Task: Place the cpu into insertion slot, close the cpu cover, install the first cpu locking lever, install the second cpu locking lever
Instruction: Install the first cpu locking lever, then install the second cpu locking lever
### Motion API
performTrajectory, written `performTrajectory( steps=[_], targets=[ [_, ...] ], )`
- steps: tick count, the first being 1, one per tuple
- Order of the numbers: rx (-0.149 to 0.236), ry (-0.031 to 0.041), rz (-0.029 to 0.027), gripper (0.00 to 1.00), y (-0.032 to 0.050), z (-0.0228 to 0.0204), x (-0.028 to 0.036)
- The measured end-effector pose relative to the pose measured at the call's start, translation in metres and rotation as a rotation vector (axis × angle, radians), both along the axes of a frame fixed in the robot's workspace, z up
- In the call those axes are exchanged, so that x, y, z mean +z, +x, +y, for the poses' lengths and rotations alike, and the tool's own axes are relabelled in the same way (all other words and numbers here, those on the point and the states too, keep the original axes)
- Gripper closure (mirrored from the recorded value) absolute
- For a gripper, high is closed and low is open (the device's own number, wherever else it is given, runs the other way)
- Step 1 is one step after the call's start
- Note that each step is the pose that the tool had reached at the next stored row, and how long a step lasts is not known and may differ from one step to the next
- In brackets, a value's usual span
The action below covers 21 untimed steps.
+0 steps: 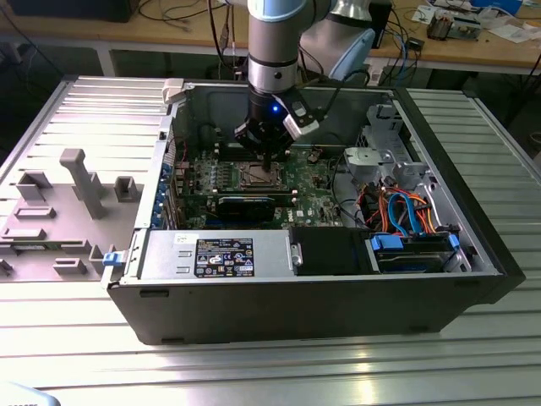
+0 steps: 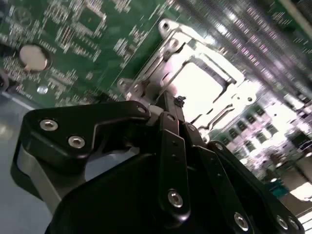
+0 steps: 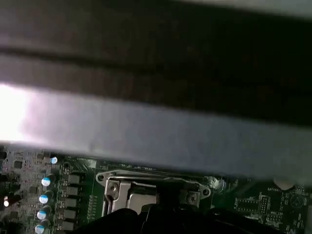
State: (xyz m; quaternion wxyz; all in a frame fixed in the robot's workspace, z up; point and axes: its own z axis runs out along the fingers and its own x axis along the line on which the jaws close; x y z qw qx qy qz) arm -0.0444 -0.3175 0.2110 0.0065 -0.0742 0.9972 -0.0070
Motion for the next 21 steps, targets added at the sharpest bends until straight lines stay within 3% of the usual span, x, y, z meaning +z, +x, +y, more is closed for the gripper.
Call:
performTrajectory(
  steps=[1, 2, 3, 6, 9, 21],
  targets=[
    [0.0, 0.0002, 0.0, 0.89, 0.0, -0.0119, 0.0],
    [0.0, -0.0002, 0.0, 0.89, 0.0, -0.0169, 0.0002],
    [0.0, -0.0002, 0.0001, 0.89, -0.0001, -0.0184, 0.0077],
    [0.0, 0.0, 0.0, 0.89, 0.0, -0.0185, 0.0207],
    [0.0, -0.0002, 0.0001, 0.89, 0.0, -0.0185, 0.0259],
    [0.0, -0.0002, 0.0001, 0.89, 0.0, -0.0189, 0.0273]
  ],
)
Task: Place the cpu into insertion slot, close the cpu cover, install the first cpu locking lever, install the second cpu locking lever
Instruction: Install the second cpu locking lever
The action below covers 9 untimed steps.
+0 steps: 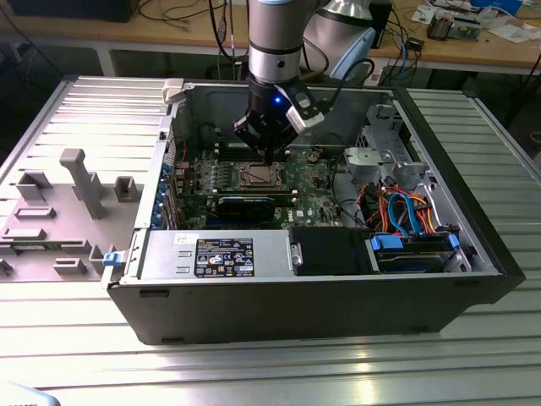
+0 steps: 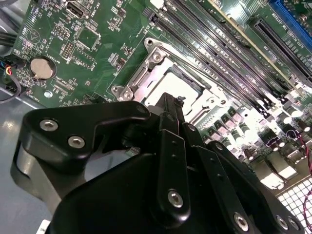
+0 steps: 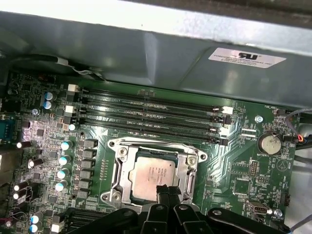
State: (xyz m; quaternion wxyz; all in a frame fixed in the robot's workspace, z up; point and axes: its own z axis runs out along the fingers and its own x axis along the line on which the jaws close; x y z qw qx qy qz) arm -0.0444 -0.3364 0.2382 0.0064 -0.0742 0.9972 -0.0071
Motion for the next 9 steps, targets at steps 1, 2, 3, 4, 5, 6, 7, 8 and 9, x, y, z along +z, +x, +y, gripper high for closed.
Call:
performTrajectory(
  steps=[1, 2, 3, 4, 5, 6, 7, 8, 9],
  targets=[
    [0.0, 0.0001, -0.0001, 0.89, 0.0, -0.0001, -0.0001],
    [0.0, 0.0, 0.0, 0.89, 0.0, -0.0007, 0.0],
    [0.0, 0.0002, -0.0001, 0.89, 0.0, -0.0012, -0.0001],
    [0.0, 0.0002, -0.0001, 0.89, 0.0, -0.0017, -0.0001],
    [0.0, 0.0001, -0.0001, 0.89, 0.0, -0.0022, 0.0],
    [0.0, 0.0002, -0.0001, 0.89, 0.0, -0.0033, -0.0001],
    [0.0, 0.0, 0.0, 0.89, 0.0, -0.0039, 0.0],
    [0.0, 0.0001, -0.0001, 0.89, 0.0, -0.0045, -0.0001],
    [0.0, 0.0002, -0.0001, 0.89, 0.0, -0.0056, -0.0001]
  ],
)
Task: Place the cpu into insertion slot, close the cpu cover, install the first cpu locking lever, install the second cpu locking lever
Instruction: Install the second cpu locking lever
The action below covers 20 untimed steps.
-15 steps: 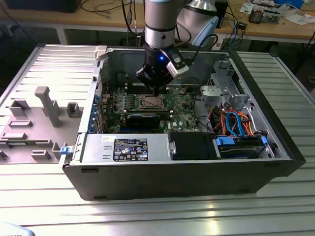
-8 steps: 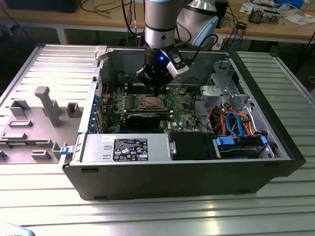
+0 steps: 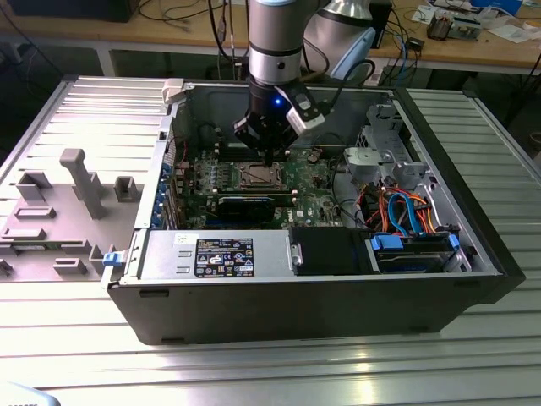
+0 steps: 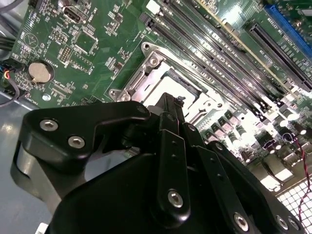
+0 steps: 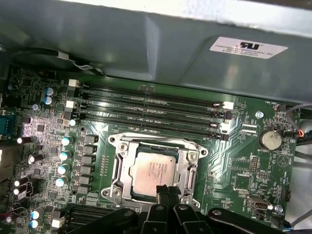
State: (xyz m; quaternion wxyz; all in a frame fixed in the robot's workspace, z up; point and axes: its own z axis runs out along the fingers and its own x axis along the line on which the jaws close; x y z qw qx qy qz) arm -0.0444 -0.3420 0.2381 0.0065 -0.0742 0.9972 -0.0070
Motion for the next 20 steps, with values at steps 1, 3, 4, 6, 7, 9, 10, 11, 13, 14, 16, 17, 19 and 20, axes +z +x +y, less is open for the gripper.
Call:
performTrajectory(
  steps=[1, 3, 4, 6, 7, 9, 10, 11, 13, 14, 16, 17, 19, 20],
  targets=[
    [0.0, -0.0001, 0.0, 0.89, 0.0, -0.0025, 0.0],
    [0.0, 0.0, -0.0001, 0.89, 0.0001, -0.0047, 0.0],
    [0.0, 0.0, 0.0, 0.89, 0.0, -0.0058, 0.0],
    [-0.003, 0.0, -0.0001, 0.89, 0.0001, -0.0084, -0.0003],
    [-0.009, 0.0001, -0.0001, 0.89, 0.0, -0.0092, -0.0004],
    [-0.022, 0.0001, -0.0001, 0.89, 0.0, -0.0099, -0.0007],
    [-0.036, 0.0, 0.0, 0.89, 0.0, -0.01, -0.0008],
    [-0.044, -0.0001, 0.0, 0.89, 0.0, -0.0101, -0.0009],
    [-0.069, -0.0003, 0.0001, 0.89, 0.0001, -0.0103, -0.0011],
    [-0.073, -0.0003, 0.0001, 0.89, 0.0004, -0.0104, -0.0012],
    [-0.076, 0.0, -0.0001, 0.89, 0.0005, -0.0116, -0.0014],
    [-0.076, 0.0, 0.0, 0.89, 0.0006, -0.0128, -0.0013],
    [-0.076, 0.0, 0.0, 0.89, 0.0006, -0.0164, -0.0013],
    [-0.076, -0.0001, 0.0, 0.89, 0.0006, -0.0186, -0.0013]
  ],
)
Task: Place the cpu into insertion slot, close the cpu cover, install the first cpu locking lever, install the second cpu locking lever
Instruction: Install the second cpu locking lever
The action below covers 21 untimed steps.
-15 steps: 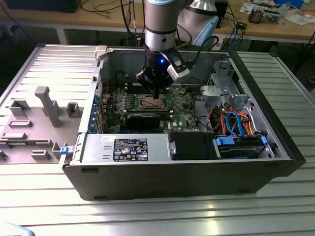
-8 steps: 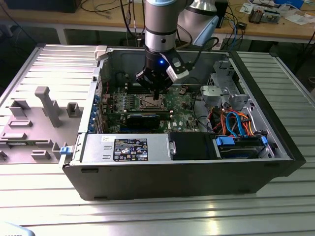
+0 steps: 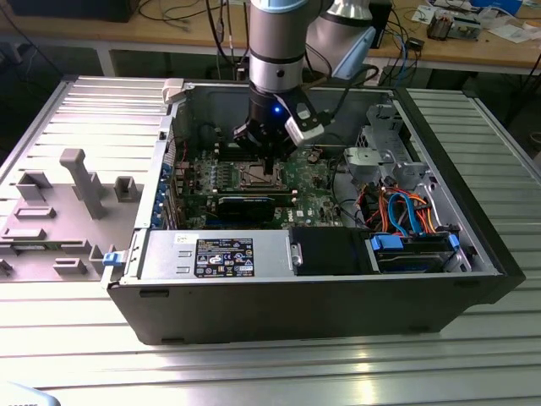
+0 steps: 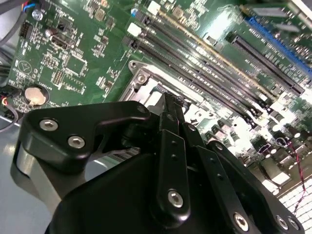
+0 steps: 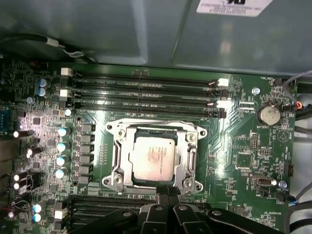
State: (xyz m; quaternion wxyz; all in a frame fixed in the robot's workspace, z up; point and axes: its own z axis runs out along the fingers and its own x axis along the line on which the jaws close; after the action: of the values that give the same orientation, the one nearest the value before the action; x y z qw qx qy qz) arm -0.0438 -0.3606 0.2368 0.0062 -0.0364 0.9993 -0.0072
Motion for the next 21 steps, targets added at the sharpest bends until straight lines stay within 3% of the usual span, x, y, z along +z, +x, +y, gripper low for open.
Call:
performTrajectory(
  steps=[5, 6, 8, 10, 11, 12, 13, 14, 17, 18, 19, 21],
  targets=[
    [0.0, 0.0003, 0.0, 0.89, 0.0, -0.0092, 0.0],
    [0.0, 0.0004, 0.0, 0.89, 0.0, -0.014, 0.0],
    [0.0, 0.0009, -0.0001, 0.89, 0.0, -0.0186, 0.0],
    [0.0, 0.0074, 0.0, 0.89, 0.0, -0.0229, 0.0],
    [0.0, 0.0235, 0.0, 0.89, 0.0, -0.0258, 0.0],
    [0.0, 0.0471, 0.0, 0.89, 0.0, -0.0282, -0.0001],
    [0.0, 0.0664, -0.0001, 0.89, 0.0, -0.0297, 0.0],
    [0.0, 0.0915, -0.0001, 0.89, 0.0, -0.0316, -0.0001],
    [0.0, 0.1444, -0.0001, 0.89, 0.0, -0.0359, -0.0001],
    [0.0, 0.1778, 0.0, 0.89, 0.0, -0.0416, -0.0001],
    [0.0, 0.1873, -0.0001, 0.89, 0.0, -0.048, 0.0],
    [0.0, 0.1894, 0.0, 0.89, -0.0006, -0.0543, -0.0001]
  ],
)
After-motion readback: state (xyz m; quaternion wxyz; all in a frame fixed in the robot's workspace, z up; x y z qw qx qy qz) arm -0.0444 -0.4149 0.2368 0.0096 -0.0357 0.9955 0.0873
